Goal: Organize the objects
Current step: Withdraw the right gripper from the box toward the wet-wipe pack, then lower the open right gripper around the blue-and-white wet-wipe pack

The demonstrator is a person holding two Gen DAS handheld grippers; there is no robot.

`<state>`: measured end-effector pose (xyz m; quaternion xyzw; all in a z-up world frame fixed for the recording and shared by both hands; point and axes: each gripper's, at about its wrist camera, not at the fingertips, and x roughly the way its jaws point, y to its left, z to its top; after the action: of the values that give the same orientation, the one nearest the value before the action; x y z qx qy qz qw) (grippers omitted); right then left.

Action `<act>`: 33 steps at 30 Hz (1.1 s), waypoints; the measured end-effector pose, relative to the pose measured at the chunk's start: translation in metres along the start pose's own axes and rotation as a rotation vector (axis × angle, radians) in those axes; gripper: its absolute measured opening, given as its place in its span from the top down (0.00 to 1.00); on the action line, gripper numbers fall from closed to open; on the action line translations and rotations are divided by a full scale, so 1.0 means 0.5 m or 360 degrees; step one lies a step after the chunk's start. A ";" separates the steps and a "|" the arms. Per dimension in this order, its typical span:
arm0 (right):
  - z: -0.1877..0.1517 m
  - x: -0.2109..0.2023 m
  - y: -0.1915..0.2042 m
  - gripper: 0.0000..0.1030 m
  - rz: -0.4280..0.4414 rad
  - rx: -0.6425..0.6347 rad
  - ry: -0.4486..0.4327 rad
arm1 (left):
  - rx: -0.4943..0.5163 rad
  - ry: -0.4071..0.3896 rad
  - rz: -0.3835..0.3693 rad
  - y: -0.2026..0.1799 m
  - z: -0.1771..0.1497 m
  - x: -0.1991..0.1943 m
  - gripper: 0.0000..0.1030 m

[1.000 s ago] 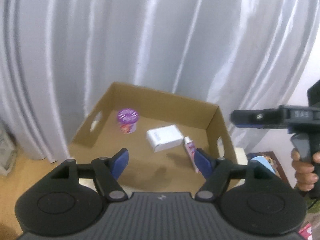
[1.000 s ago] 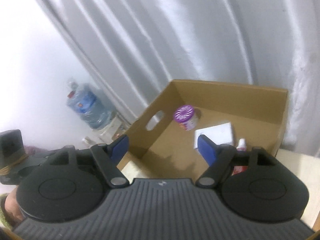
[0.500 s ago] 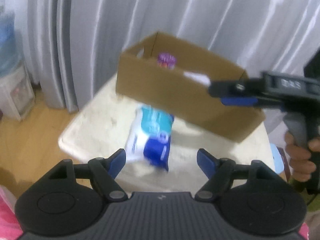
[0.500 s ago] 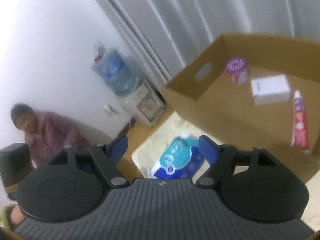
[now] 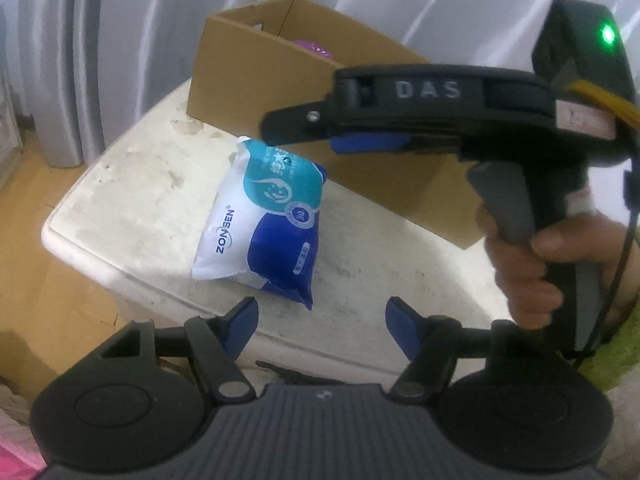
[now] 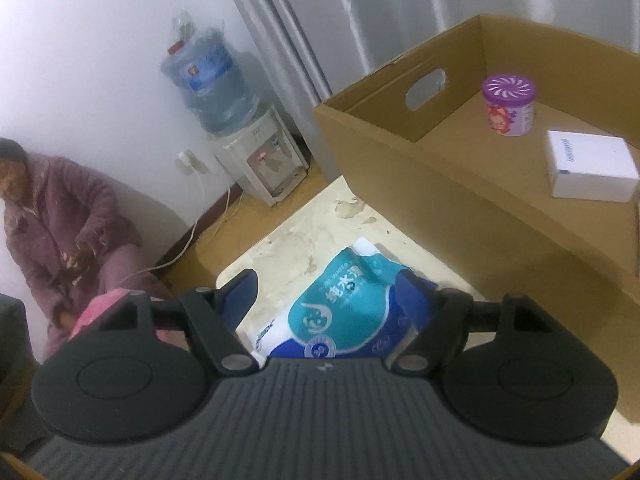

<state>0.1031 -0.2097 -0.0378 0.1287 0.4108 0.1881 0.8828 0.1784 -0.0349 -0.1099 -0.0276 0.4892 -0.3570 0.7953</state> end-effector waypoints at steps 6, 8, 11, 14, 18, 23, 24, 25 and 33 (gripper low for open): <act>0.013 0.061 -0.003 0.29 0.0011 -0.0021 0.0074 | -0.0029 0.0027 -0.0020 0.022 0.014 0.019 0.36; 0.014 0.077 -0.008 0.29 0.0028 -0.0003 0.0110 | -0.0031 0.0033 -0.0023 0.023 0.018 0.020 0.36; 0.013 0.088 -0.010 0.29 0.0041 -0.0004 0.0144 | -0.0030 0.0029 -0.0027 0.027 0.024 0.022 0.37; 0.012 0.087 -0.011 0.28 0.0054 -0.0001 0.0174 | -0.0039 0.0027 -0.0045 0.033 0.030 0.024 0.37; 0.004 0.077 -0.020 0.28 0.0083 0.0052 0.0200 | -0.0024 0.0040 -0.0032 0.038 0.033 0.026 0.36; -0.012 0.058 -0.032 0.28 0.0094 0.0134 0.0200 | -0.0007 0.0048 -0.0028 0.044 0.034 0.024 0.36; -0.015 0.055 -0.034 0.28 0.0093 0.0145 0.0199 | 0.0002 0.0052 -0.0022 0.043 0.034 0.024 0.36; -0.019 0.051 -0.036 0.28 0.0093 0.0158 0.0197 | 0.0008 0.0054 -0.0016 0.041 0.033 0.024 0.36; -0.060 0.006 -0.055 0.28 0.0078 0.0260 0.0174 | 0.0089 0.0099 -0.0026 0.006 0.021 0.026 0.36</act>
<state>0.0878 -0.2311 -0.0693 0.1998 0.4689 0.1822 0.8408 0.1920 -0.0437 -0.1155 0.0017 0.5034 -0.3776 0.7772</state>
